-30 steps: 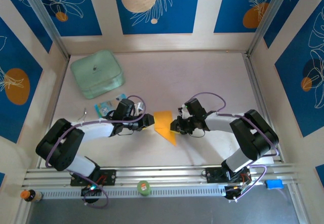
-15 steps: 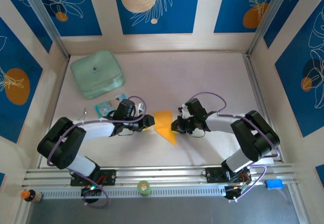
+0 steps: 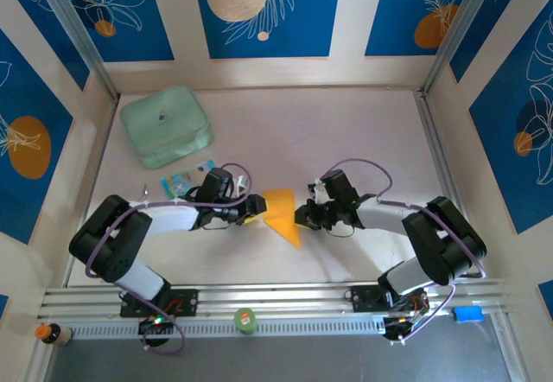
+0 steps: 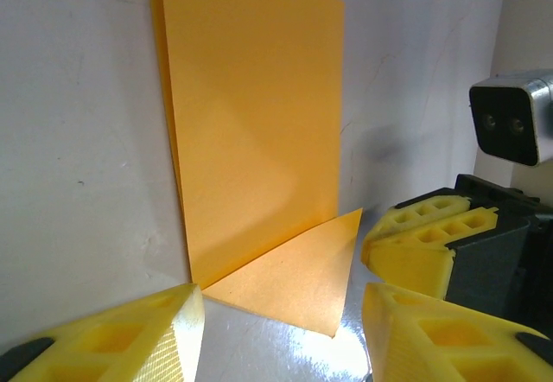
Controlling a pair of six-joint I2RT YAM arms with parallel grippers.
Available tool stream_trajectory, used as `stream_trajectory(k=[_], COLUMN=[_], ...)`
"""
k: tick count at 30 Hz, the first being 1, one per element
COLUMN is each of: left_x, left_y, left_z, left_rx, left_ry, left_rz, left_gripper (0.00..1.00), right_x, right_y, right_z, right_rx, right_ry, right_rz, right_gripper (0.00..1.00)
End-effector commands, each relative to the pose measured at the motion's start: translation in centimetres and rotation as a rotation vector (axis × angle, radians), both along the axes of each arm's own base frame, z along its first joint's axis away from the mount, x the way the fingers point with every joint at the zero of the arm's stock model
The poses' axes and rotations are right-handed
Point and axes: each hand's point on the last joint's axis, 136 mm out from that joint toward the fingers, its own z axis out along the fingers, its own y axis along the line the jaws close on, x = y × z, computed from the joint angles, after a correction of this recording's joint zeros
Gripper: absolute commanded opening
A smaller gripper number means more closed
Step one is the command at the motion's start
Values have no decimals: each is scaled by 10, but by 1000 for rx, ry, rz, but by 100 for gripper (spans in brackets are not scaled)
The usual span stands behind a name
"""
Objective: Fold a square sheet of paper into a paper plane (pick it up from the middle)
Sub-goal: Fourth fold the wing at the center of the table.
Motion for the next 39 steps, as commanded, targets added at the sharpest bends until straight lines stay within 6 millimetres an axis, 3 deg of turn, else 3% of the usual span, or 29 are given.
stream_trajectory(k=[1,3,12,24,30,39], left_x=[7,6,7,7,10,18], left_y=[-3,-2,-3,-3,-5,-12], left_z=[9,8,9,9,10,6], left_rx=[-30,-26,-30,-26,-24,-30], left_ry=[-10,-6,-6,-6,-7,9], left_rz=[2,5,3,3,-1,-6], left_gripper=[52,52,52,53,60,63], right_x=[1,2,8,2,2,2], right_y=[-9,-8,0,0,-1,-6], right_z=[-4,-6,-10,7,17,23], right_rx=[-18,-20,-4,47,93,162], right_ry=[8,17,36,-23,-53,-62], right_rz=[-32,-32,-12,14,23,3], right_gripper=[19,27,30,6,5,4])
